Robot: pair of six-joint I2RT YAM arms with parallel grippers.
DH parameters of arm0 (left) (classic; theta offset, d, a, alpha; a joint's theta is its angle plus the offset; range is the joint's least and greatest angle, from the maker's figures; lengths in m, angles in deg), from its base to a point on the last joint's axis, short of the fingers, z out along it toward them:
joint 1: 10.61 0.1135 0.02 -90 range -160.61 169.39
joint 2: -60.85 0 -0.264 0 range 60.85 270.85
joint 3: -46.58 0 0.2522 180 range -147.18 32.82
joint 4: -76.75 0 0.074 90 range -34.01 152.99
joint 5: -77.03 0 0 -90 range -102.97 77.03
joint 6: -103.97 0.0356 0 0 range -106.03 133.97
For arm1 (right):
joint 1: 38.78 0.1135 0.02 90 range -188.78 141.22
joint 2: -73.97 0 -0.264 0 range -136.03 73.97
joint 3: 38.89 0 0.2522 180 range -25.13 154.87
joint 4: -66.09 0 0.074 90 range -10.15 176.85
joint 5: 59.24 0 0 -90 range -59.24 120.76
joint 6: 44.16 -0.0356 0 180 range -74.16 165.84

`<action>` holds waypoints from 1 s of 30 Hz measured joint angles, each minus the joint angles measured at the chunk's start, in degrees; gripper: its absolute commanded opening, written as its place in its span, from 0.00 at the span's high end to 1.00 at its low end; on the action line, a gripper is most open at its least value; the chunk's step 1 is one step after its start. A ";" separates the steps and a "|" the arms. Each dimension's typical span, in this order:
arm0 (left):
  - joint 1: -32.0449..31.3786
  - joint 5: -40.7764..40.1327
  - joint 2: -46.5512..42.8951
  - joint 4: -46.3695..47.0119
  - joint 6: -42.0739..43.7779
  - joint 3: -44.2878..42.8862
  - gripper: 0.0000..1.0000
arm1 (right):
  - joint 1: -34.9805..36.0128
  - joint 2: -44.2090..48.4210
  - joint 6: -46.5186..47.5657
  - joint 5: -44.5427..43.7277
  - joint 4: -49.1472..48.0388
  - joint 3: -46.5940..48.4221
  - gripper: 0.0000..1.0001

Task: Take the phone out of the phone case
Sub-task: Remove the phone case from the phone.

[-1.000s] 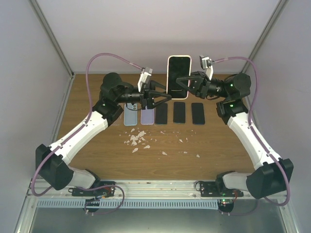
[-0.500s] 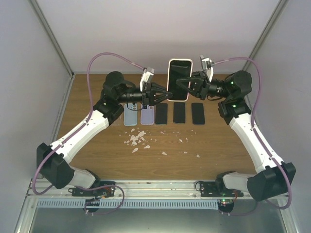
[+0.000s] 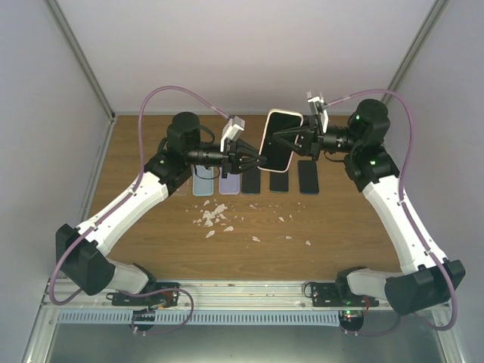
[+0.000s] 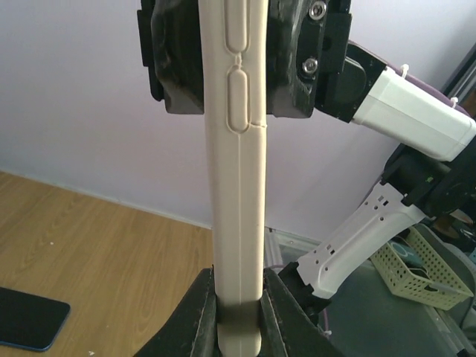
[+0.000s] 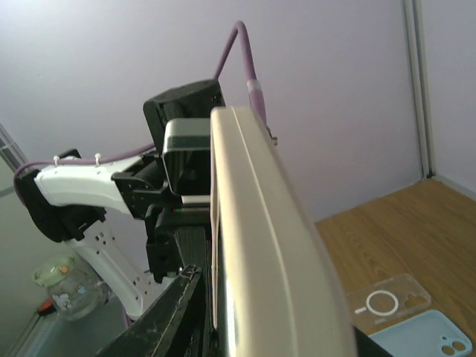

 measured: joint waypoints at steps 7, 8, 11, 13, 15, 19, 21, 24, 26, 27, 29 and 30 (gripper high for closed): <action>0.28 0.42 0.04 -1.68 0.81 0.00 1.00 | 0.00 0.00 6.82 0.61 8.76 0.13 0.80; 0.31 0.42 0.04 -1.77 0.76 0.00 1.00 | 0.00 0.00 7.56 0.70 9.49 0.13 0.84; 0.44 0.31 0.26 -1.95 0.81 0.00 0.91 | 0.04 0.00 8.24 1.49 10.67 0.31 0.95; 0.50 0.81 0.48 -1.73 1.27 0.00 0.76 | 0.07 0.00 8.09 1.90 11.39 0.63 0.99; 0.68 0.90 0.46 -1.62 1.53 0.00 0.68 | 0.09 0.00 8.04 2.08 11.34 0.68 0.99; 1.60 1.44 -0.11 -0.42 1.36 0.02 0.65 | -0.33 -0.17 6.54 2.12 11.28 0.66 1.00; 2.64 1.53 -0.76 -0.09 1.40 0.24 0.66 | -0.55 -0.17 4.94 2.49 10.16 0.66 1.00; 3.72 1.60 -1.84 0.15 2.01 1.05 0.66 | -0.76 -0.17 2.05 3.45 7.80 0.66 1.00; 3.98 1.68 -2.36 0.13 2.58 1.81 0.66 | -0.79 -0.17 0.15 3.78 6.16 0.66 1.00; 3.96 1.70 -2.47 0.11 2.78 2.08 0.66 | -0.79 -0.17 -0.59 3.98 5.55 0.66 0.99; 3.93 1.70 -2.54 0.07 3.15 2.49 0.65 | -0.81 -0.17 -1.81 4.37 4.72 0.66 1.00; 3.93 1.70 -2.54 0.09 3.28 2.60 0.65 | -0.81 -0.17 -2.29 4.46 4.42 0.63 1.00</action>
